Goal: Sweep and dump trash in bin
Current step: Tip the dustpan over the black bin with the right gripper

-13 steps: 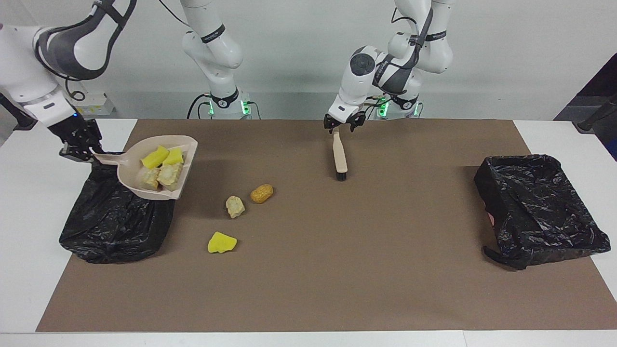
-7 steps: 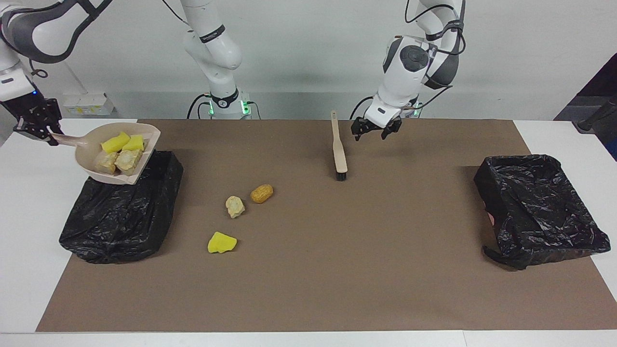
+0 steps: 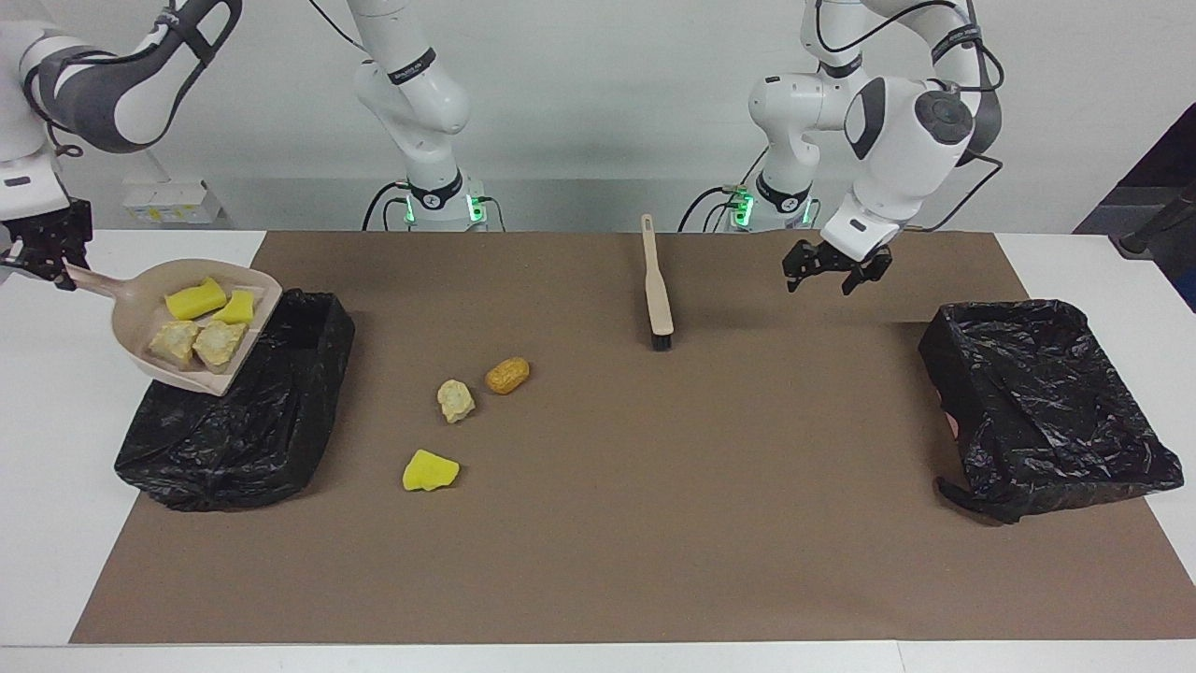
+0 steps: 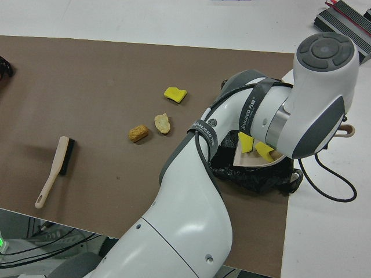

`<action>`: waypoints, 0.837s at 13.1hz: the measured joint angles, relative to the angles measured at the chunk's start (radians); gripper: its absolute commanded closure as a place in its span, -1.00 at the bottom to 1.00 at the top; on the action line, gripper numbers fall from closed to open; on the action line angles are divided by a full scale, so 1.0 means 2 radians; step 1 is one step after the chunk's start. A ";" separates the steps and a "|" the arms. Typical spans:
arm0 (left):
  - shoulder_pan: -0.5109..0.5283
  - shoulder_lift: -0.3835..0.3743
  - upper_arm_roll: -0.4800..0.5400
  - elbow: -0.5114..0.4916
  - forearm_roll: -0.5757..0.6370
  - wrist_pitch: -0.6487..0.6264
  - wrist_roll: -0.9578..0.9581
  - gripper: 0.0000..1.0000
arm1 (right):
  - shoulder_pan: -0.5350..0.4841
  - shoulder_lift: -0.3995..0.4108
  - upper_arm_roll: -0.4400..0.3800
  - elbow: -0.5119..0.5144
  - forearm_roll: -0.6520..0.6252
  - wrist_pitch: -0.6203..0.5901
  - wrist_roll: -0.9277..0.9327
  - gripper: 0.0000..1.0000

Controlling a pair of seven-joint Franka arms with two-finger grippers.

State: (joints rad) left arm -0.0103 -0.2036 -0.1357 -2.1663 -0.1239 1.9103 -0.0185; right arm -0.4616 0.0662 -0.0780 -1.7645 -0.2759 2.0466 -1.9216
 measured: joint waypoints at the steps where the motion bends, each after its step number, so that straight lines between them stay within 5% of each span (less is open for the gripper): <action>1: 0.013 0.002 0.000 0.023 0.001 -0.017 0.011 -1.00 | 0.012 0.001 0.000 -0.003 -0.031 0.002 0.031 1.00; 7: 0.045 0.013 0.001 0.161 0.006 -0.111 0.015 -1.00 | 0.119 -0.003 0.002 -0.035 -0.239 -0.006 0.245 1.00; 11: 0.057 0.014 0.001 0.239 0.028 -0.171 0.015 -1.00 | 0.149 -0.011 0.002 -0.039 -0.293 -0.030 0.273 1.00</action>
State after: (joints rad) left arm 0.1037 -0.1747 -0.1339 -1.6886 -0.0678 1.5691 0.0110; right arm -0.1645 0.0439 -0.0733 -1.8424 -0.8614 1.9871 -1.3758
